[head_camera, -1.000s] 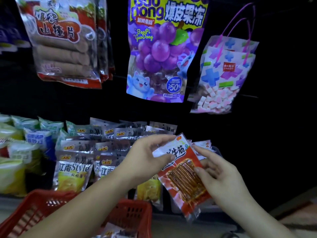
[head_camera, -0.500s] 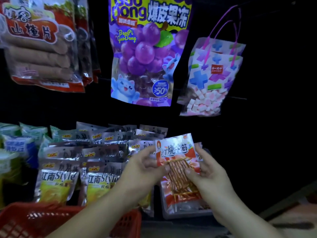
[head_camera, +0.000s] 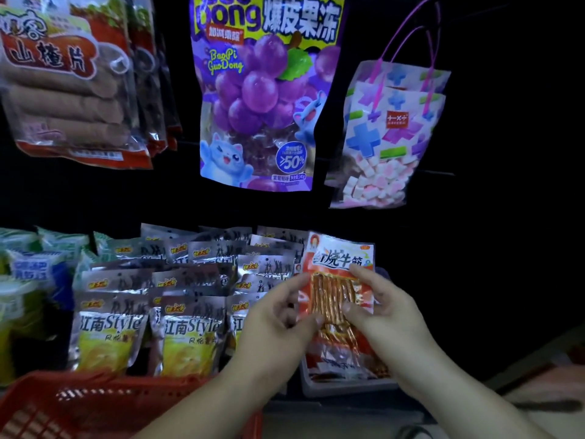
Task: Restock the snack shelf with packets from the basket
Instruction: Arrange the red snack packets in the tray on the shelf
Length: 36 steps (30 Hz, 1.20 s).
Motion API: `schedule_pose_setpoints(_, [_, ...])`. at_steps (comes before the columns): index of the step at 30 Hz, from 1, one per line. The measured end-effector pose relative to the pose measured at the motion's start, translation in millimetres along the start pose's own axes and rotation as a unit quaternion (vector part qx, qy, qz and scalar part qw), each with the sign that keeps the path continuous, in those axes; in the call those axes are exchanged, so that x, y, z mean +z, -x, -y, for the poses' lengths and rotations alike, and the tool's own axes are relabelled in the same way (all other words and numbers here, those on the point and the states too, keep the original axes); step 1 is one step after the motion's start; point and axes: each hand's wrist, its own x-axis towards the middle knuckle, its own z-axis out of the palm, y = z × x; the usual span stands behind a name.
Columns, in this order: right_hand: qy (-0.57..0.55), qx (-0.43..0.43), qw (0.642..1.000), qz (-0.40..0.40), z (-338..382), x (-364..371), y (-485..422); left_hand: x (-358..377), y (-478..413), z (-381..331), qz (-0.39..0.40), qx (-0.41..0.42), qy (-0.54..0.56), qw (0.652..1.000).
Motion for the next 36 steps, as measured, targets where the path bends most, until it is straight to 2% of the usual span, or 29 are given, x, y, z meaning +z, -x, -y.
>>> schedule_pose_setpoints(3, [-0.044, 0.014, 0.999, 0.021, 1.2, -3.2, -0.4, -4.7, -2.2, -6.5, 0.010, -0.002, 0.015, 1.000])
schedule_pose_setpoints(7, [-0.039, 0.020, 0.998, 0.035, 4.4, -8.0, 1.9, -9.2, -4.1, -7.5, 0.010, -0.006, 0.036, 0.999])
schedule_pose_setpoints(12, [-0.016, 0.014, 1.000, 0.003, 4.0, -11.3, 3.3, -13.7, -1.1, -7.6, 0.061, -0.020, -0.042, 0.997])
schedule_pose_setpoints(17, [-0.063, 0.037, 0.992, 0.106, 5.1, -15.2, 3.8, -19.4, -7.2, -3.5, 0.019, -0.028, -0.030, 0.999])
schedule_pose_setpoints(21, [-0.062, 0.057, 0.994, 0.075, 3.8, -16.5, 0.1, -20.5, -5.3, -3.7, 0.067, -0.029, -0.004, 0.997])
schedule_pose_setpoints(24, [-0.063, 0.077, 0.990, 0.099, -0.5, -14.3, -1.3, -18.5, -5.7, -7.3, 0.064, -0.020, 0.006, 0.998])
schedule_pose_setpoints(28, [0.066, -0.002, 0.996, 0.062, 4.6, -9.7, 4.2, -15.3, -6.1, -1.0, 0.023, 0.006, -0.062, 0.998])
schedule_pose_setpoints(30, [0.005, -0.019, 0.997, 0.074, 4.2, -7.8, 2.7, -8.1, -2.3, 4.9, 0.039, 0.022, -0.083, 0.996])
schedule_pose_setpoints(32, [-0.117, 0.025, 0.986, 0.120, 6.9, -3.6, 3.8, 1.9, 3.9, 7.5, 0.068, 0.042, -0.073, 0.994])
schedule_pose_setpoints(34, [-0.149, 0.043, 0.978, 0.139, 6.9, -0.7, 4.0, 8.4, 7.1, 8.5, 0.108, 0.065, -0.071, 0.989])
schedule_pose_setpoints(36, [-0.172, 0.056, 0.977, 0.115, 8.0, -2.1, 2.7, 7.5, 6.1, 9.2, 0.130, 0.067, -0.065, 0.987])
